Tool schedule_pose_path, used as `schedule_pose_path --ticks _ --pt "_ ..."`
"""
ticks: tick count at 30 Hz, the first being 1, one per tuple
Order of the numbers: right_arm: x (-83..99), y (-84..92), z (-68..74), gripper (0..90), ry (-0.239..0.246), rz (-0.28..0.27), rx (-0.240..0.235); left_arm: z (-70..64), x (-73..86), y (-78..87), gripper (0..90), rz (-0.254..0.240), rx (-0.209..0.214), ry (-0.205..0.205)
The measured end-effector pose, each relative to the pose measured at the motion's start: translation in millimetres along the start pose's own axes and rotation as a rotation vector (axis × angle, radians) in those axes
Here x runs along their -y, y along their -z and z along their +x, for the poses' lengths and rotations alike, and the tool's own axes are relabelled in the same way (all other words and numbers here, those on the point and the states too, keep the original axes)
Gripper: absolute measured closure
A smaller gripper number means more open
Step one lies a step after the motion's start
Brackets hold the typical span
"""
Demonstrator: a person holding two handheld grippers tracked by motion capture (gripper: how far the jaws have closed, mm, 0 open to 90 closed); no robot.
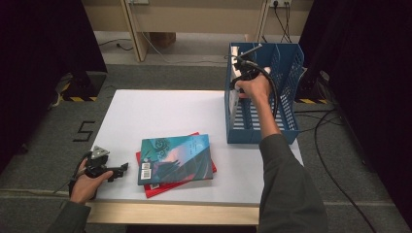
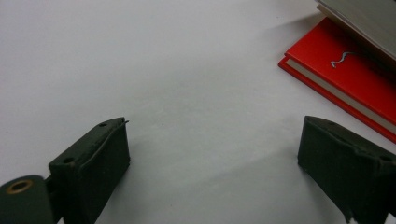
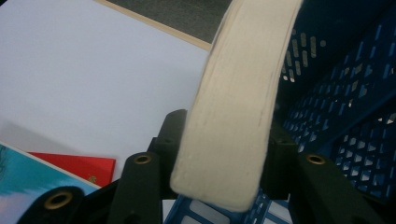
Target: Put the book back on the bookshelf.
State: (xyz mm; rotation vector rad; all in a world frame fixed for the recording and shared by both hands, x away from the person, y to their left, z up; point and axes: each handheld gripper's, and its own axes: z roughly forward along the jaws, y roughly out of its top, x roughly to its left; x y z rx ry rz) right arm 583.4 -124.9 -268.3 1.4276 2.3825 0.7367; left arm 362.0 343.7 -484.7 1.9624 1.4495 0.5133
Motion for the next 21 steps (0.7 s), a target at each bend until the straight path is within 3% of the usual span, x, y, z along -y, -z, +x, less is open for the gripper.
schedule_pose_path --ticks 6,16,21 --pt "3.6 11.5 4.3 46.4 0.008 -0.023 -0.016 0.0 0.0 0.0 7.9 0.0 0.0 0.0" --pt "12.0 27.9 3.5 40.2 0.0 -0.072 -0.05 0.0 0.0 0.0 8.0 0.0 0.001 0.0" --pt "18.5 40.8 5.3 38.8 0.019 -0.102 -0.052 0.0 0.0 0.0 8.0 0.0 0.0 0.0"
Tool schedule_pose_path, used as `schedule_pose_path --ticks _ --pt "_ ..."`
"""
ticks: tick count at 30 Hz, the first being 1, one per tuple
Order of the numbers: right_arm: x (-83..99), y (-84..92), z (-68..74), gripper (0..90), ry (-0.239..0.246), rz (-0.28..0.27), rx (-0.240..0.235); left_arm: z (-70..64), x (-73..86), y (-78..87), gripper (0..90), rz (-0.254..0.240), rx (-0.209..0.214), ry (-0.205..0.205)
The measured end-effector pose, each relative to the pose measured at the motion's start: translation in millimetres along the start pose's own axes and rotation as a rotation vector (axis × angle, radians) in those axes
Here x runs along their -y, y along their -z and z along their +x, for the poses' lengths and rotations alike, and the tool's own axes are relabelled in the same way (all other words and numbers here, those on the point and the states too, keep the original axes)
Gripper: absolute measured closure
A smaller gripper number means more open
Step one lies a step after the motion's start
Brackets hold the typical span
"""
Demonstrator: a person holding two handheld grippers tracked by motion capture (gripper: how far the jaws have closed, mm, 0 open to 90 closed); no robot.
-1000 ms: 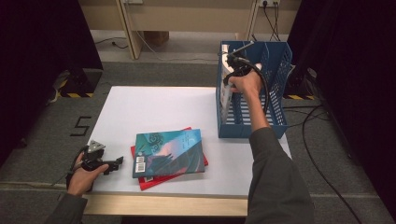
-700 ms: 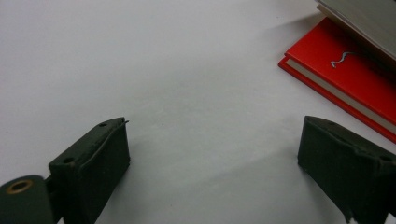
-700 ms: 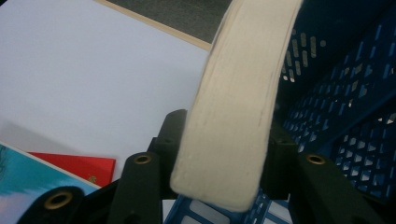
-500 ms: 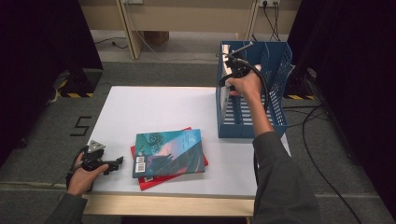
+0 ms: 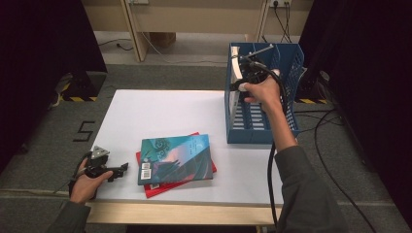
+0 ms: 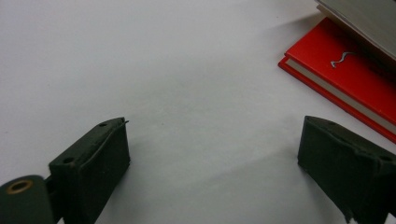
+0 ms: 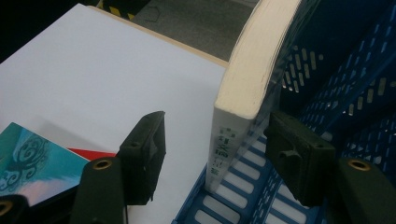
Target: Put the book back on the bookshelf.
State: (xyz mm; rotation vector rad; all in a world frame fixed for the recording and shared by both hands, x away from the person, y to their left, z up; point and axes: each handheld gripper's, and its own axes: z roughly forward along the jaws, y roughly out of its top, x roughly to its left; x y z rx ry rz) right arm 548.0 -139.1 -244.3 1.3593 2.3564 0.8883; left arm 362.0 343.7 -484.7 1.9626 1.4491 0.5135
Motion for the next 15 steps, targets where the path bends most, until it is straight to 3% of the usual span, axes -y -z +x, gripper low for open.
schedule_pose_path --ticks 15 --pt "19.7 17.6 -2.6 32.5 -0.029 -0.067 -0.012 0.1 0.0 0.0 8.0 0.0 0.001 0.0"
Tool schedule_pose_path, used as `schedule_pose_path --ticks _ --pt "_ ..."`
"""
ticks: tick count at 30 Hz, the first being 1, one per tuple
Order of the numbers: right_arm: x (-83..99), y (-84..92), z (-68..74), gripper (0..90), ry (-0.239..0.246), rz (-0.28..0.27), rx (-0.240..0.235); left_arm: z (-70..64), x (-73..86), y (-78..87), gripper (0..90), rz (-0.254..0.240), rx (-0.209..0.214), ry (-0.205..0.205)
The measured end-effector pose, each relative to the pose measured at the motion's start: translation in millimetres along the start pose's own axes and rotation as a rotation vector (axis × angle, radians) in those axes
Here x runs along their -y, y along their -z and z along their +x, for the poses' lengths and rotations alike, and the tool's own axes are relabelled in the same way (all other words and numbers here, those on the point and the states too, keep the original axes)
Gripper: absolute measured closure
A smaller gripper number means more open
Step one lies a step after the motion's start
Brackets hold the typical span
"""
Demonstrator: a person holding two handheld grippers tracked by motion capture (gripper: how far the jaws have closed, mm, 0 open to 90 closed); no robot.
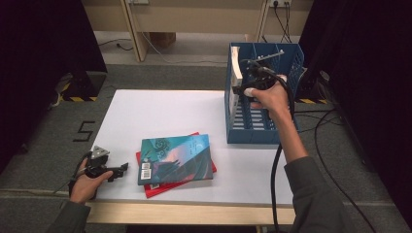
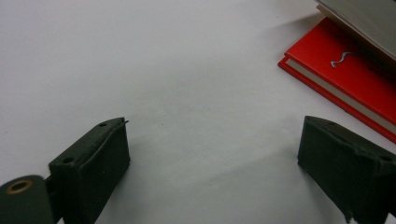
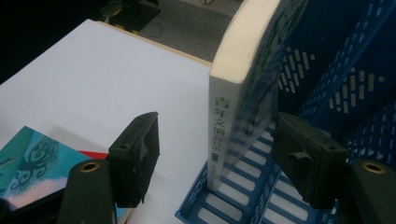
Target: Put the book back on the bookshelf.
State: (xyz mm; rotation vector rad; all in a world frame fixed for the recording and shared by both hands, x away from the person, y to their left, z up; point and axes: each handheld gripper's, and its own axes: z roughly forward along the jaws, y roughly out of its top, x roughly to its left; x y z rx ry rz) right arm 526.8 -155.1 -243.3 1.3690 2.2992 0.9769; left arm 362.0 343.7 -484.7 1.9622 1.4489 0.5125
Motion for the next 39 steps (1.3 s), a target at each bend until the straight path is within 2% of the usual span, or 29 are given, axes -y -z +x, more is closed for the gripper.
schedule_pose_path --ticks 5,13,15,21,26,34,39 --pt "7.9 6.9 -2.4 30.0 -0.009 -0.016 0.003 0.0 0.1 -0.2 7.9 -0.002 0.0 0.001" --pt "25.9 15.0 -3.4 27.3 -0.005 -0.03 -0.031 0.0 0.1 -0.2 7.9 -0.002 0.0 0.001" --pt "31.1 16.3 -3.3 26.9 -0.016 -0.033 -0.036 0.0 0.1 -0.2 7.9 -0.003 0.0 0.001" --pt "47.2 19.2 -3.4 26.7 -0.001 -0.033 -0.051 -0.1 0.2 -0.2 7.9 -0.003 0.0 0.0" --pt "61.1 22.0 -3.4 26.7 -0.016 -0.037 -0.067 0.0 0.1 -0.1 7.9 -0.001 -0.001 -0.001" --pt "83.3 20.0 -4.5 26.9 -0.022 -0.044 -0.089 0.0 0.1 -0.1 7.9 -0.001 -0.001 -0.002" --pt "96.8 16.5 -4.9 26.9 -0.047 -0.048 -0.113 -0.1 0.2 -0.2 7.9 -0.002 -0.002 -0.001"
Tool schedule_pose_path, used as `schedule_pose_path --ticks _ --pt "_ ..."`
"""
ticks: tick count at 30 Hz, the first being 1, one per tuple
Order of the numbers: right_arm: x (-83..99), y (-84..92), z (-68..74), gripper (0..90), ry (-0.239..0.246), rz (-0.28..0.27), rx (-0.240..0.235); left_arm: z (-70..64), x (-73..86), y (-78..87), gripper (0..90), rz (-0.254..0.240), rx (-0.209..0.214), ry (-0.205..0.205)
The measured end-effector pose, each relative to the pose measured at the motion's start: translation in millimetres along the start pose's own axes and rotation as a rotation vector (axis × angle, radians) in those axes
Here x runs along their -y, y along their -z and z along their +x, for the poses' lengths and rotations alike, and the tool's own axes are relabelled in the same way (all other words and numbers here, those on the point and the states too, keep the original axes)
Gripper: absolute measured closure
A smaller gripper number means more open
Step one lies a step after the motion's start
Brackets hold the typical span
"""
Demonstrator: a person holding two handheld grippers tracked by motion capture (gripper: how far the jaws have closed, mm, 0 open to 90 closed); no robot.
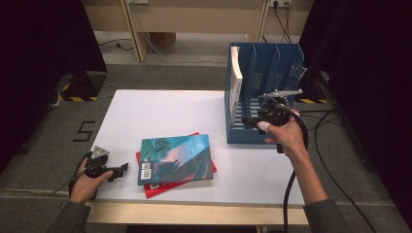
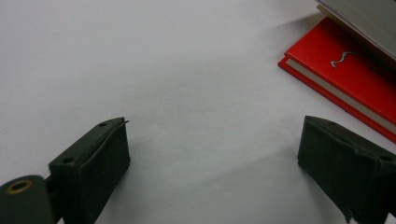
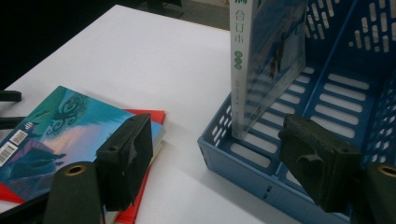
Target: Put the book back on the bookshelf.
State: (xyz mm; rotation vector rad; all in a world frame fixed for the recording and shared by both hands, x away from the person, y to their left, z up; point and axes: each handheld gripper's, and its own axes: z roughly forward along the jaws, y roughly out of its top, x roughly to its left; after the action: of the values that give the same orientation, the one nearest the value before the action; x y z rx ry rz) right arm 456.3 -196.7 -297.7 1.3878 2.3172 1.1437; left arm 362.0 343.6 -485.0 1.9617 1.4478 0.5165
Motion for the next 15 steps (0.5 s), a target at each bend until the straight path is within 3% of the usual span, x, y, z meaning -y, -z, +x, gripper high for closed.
schedule_pose_path --ticks 3,15 --pt "7.4 -0.9 -1.7 26.9 -0.021 -0.025 -0.022 0.0 0.0 0.1 7.9 0.001 0.001 -0.001" --pt "37.8 -12.0 6.5 26.0 -0.024 -0.086 -0.069 0.0 -0.1 0.1 8.0 0.001 0.0 -0.001"
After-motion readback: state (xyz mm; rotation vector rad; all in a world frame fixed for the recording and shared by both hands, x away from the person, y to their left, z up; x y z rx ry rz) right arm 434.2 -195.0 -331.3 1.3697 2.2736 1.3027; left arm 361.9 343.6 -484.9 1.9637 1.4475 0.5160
